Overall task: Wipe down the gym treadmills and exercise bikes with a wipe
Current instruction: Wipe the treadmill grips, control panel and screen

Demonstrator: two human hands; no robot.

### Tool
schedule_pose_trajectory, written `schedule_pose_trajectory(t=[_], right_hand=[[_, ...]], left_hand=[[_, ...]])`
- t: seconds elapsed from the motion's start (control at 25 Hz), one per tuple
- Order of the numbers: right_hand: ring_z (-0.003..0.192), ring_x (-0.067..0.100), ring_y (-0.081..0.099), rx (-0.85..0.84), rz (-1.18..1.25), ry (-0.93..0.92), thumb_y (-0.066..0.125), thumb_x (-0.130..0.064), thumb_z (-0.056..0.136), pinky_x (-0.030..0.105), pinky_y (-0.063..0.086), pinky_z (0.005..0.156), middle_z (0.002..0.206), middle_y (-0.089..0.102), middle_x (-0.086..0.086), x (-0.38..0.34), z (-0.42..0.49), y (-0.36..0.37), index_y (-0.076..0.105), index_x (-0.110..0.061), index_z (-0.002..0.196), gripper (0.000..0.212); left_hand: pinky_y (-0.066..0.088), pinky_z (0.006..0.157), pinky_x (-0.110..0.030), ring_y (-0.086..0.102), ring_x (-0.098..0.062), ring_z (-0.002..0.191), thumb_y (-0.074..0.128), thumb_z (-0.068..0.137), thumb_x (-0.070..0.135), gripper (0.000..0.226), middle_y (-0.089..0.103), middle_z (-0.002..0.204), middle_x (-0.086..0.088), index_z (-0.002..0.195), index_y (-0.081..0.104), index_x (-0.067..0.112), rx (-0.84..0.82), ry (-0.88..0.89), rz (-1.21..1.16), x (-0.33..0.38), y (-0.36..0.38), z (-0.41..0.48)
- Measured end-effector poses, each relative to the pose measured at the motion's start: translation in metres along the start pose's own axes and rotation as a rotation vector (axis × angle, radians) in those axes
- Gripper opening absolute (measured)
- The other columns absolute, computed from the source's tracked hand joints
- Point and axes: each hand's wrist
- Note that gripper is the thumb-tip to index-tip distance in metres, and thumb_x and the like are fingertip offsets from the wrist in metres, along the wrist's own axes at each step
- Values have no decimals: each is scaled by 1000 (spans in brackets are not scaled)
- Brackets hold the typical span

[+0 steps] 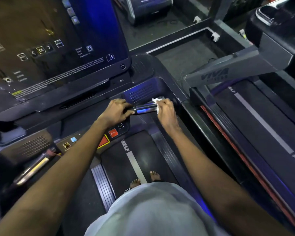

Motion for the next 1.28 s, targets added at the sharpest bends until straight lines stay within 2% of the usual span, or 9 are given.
schedule_pose_trajectory(t=[0.08,0.2,0.4,0.56,0.68,0.8,0.92,1.08,1.28], right_hand=[[106,31,56,40,-9,91,48,-3,97,35,47,97,114,59,15,13,1,-7,66,-5,123,32],[107,32,54,15,-30,16,49,1,94,39,48,95,120,58,15,-7,-6,0,65,-2,122,32],[102,32,55,-106,41,-111,49,-3,94,38,47,91,109,62,12,-36,-4,13,66,-7,120,31],[92,32,59,-9,84,48,51,-1,88,32,42,81,101,63,13,-3,11,-11,66,-8,104,23],[99,31,60,-17,81,104,52,-3,92,31,44,90,114,58,15,-3,8,-12,68,-2,110,24],[128,33,46,-154,-23,-60,50,0,93,33,34,109,138,51,18,-22,-7,3,55,2,132,40],[145,29,29,-211,-136,-37,48,7,84,36,25,120,156,32,18,-12,-12,1,36,3,147,64],[151,28,10,-255,-171,155,42,7,80,36,18,122,163,8,18,-5,-13,-13,13,2,154,79],[151,29,10,-248,-75,309,41,9,84,39,30,114,164,2,15,-13,-14,-19,9,2,154,78]], left_hand=[[45,100,-41,59,-33,112,51,90,54,59,66,112,-15,118,66,5,45,-37,-12,-3,3,-7],[38,111,-41,51,-33,128,64,91,41,47,62,126,-18,121,67,5,28,-93,-52,-5,7,-9],[35,112,-38,48,-31,131,68,90,35,37,61,129,-18,118,71,10,40,-120,-113,2,4,-10],[35,111,-36,50,-32,129,71,88,31,35,63,126,-18,115,72,8,61,-136,-123,4,6,-10],[36,109,-36,53,-33,125,74,87,29,33,65,121,-18,111,74,7,78,-132,-129,4,5,-10],[36,110,-36,51,-33,127,74,86,31,39,64,122,-18,115,71,5,84,-142,-126,3,6,-11],[36,111,-36,48,-30,129,74,86,35,46,63,124,-15,118,68,3,97,-167,-130,2,8,-12],[37,109,-34,50,-28,126,75,83,37,40,63,122,-13,109,73,6,98,-184,-155,1,9,-12],[37,108,-31,50,-25,125,75,84,38,37,62,123,-10,106,74,9,87,-193,-177,2,6,-12]])
Point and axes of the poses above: each hand's wrist, its own z-axis towards the middle knuckle, its own y-axis out of the palm, x = y × z
